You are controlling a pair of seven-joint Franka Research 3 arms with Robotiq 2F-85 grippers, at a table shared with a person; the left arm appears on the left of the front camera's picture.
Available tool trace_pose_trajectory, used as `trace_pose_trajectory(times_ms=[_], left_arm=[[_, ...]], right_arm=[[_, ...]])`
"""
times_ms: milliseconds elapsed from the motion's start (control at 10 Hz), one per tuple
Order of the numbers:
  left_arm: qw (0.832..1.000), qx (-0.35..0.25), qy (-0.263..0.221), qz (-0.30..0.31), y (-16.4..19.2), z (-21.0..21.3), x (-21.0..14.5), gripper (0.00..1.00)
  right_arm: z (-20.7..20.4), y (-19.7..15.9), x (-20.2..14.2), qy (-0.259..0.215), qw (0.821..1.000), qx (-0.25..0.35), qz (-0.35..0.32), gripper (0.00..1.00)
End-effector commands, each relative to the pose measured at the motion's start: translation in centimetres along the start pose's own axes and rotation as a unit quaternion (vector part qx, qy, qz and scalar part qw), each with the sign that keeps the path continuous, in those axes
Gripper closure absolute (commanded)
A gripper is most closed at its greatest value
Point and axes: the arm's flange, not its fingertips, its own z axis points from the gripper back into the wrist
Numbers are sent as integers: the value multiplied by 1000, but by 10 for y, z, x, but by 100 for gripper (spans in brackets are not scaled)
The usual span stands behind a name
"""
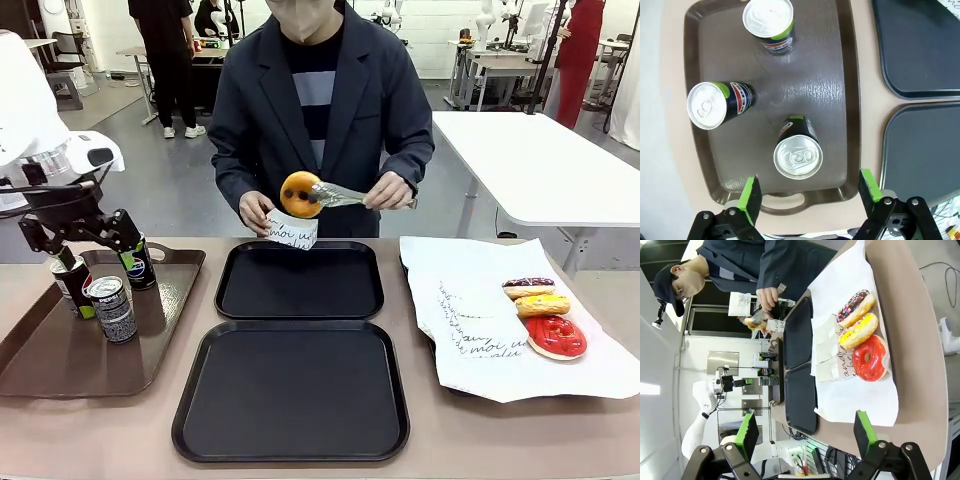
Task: Set up donuts and drinks on trays.
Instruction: Pick up one Pepsi coke and place it on the Flat Tray.
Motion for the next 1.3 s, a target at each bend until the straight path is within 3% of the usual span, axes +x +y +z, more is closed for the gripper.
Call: trace_pose_trajectory(times_ms=[0, 500, 1200], left_arm=[[1000, -1, 0, 6, 5, 4, 3, 0], [1000, -3, -1, 5, 4, 2, 2, 0], [999, 35, 20, 18, 7, -54, 12, 0]], right_arm=[[2, -1, -1, 5, 1000, 1, -2, 0], [2, -1, -1, 5, 1000, 1, -2, 0], [2, -1, -1, 5, 1000, 1, -2, 0]])
